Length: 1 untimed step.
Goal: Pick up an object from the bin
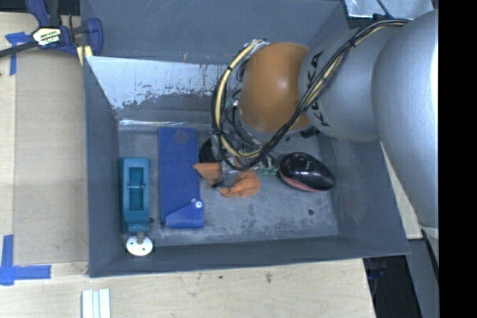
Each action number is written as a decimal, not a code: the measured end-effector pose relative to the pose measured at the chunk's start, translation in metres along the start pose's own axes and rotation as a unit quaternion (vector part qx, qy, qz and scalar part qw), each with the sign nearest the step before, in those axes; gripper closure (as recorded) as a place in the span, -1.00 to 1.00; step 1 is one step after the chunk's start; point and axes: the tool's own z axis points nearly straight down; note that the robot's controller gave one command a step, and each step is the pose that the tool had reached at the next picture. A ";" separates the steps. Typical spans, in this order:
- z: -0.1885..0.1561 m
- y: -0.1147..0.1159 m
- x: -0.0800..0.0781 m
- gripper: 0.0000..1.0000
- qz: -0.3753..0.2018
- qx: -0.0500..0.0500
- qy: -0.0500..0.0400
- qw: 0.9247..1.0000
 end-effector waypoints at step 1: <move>0.000 0.000 0.000 1.00 0.000 0.000 0.000 1.000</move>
Offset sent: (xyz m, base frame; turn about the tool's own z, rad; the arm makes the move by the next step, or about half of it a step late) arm 0.0272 0.0081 0.0726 0.0224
